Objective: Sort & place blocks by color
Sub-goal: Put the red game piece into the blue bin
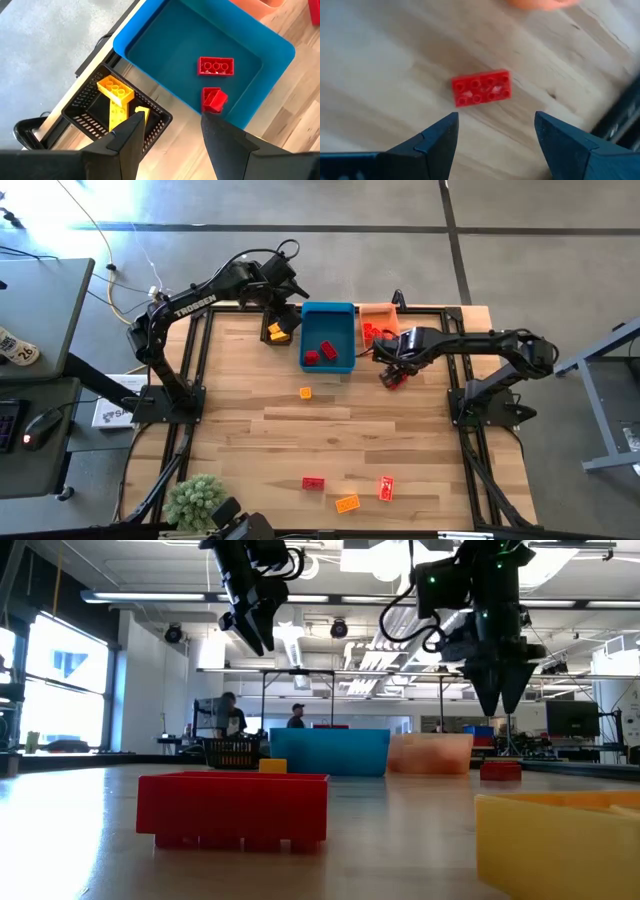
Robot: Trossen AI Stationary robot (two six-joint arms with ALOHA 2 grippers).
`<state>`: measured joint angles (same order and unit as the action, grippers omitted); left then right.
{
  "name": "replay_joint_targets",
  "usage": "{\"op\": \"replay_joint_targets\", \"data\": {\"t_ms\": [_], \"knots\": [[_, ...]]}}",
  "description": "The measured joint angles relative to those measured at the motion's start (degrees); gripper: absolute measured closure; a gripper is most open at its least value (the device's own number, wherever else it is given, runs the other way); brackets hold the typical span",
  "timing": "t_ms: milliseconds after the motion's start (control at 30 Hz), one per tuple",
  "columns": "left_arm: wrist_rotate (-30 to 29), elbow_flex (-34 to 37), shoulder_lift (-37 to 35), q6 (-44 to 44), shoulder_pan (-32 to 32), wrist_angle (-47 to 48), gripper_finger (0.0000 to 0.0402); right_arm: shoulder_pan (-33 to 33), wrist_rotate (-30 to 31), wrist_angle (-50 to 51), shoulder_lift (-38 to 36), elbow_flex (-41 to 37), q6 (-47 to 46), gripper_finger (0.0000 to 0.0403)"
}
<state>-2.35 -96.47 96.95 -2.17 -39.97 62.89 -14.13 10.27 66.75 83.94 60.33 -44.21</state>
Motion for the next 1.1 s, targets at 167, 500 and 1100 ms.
{"op": "replay_joint_targets", "data": {"t_ms": [167,500,1100], "knots": [[0.00,0.00,0.00,0.26,0.00,-0.02,0.0218,-1.92,-4.90,-2.49,-0.02,-0.47,20.31,0.0153],[0.02,0.00,0.00,-0.60,0.00,-0.02,0.0218,-2.82,-10.01,-6.34,0.17,-0.47,57.91,0.0153],[0.04,0.02,0.00,-0.76,0.00,0.02,0.0218,-1.99,-6.21,-12.12,0.25,-8.55,76.52,0.0153]]}}
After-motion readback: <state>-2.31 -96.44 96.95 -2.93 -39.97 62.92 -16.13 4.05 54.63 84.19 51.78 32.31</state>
